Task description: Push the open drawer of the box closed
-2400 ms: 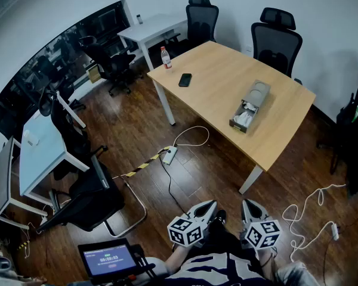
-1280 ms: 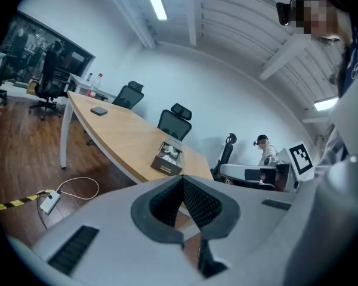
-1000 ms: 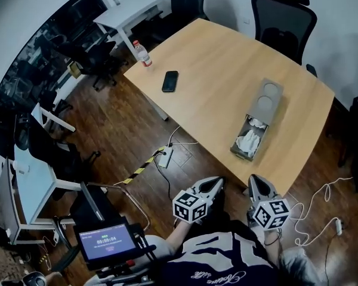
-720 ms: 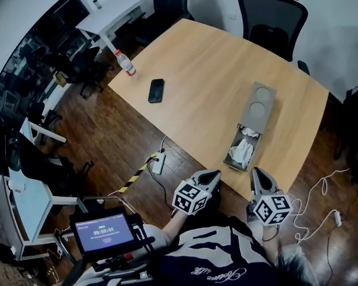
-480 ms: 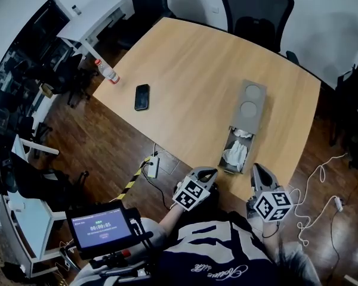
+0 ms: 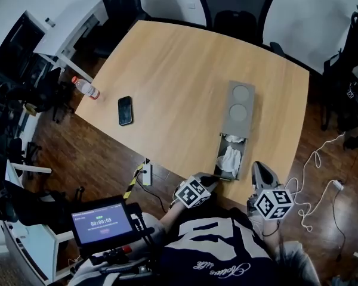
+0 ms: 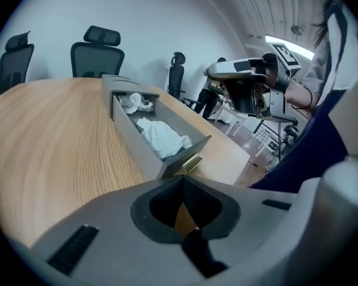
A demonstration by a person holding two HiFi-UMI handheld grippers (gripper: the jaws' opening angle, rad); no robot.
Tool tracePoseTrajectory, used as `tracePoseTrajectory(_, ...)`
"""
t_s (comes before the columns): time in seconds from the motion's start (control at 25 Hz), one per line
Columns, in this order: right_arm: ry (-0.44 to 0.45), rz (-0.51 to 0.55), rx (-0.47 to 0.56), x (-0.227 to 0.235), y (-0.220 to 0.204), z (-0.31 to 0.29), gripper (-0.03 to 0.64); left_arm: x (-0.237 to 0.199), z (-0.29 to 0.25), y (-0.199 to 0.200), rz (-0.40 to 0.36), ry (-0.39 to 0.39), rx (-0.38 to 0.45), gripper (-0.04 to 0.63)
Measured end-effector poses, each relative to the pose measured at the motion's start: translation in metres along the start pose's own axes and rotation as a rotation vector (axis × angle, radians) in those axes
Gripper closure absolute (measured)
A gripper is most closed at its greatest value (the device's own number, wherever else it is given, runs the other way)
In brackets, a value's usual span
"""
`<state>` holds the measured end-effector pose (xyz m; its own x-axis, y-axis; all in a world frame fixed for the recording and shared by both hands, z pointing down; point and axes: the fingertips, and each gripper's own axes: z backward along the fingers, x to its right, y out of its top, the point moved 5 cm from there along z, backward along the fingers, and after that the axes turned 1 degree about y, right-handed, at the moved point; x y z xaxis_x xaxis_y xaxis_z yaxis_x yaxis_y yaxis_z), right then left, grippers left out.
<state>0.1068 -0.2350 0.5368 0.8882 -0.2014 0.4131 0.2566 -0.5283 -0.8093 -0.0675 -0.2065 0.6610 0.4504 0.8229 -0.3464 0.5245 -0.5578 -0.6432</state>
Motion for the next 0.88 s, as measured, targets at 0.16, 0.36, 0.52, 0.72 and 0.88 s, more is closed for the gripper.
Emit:
tracePoseTrajectory(0.16, -0.041, -0.005, 0.014, 0.007, 0.007, 0.000, 0.626, -0.007, -0.001, 0.007, 0.007, -0.041, 0.016, 0.594)
tracePoseTrajectory(0.36, -0.082, -0.018, 0.026, 0.018, 0.018, -0.015, 0.626, -0.042, -0.004, 0.037, 0.093, -0.060, 0.098, 0.594)
tracePoseTrajectory(0.52, -0.109, -0.014, 0.037, 0.019, 0.017, -0.011, 0.626, -0.053, -0.007, 0.053, 0.057, -0.044, 0.124, 0.594)
tracePoseTrajectory(0.72, -0.131, -0.015, 0.050, 0.017, 0.013, -0.004, 0.626, -0.070, -0.005, 0.081, 0.062, -0.013, 0.215, 0.594)
tracePoseTrajectory(0.88, -0.154, -0.019, 0.056, 0.017, 0.010, 0.002, 0.626, -0.079, -0.010, 0.093, 0.045, 0.010, 0.223, 0.594)
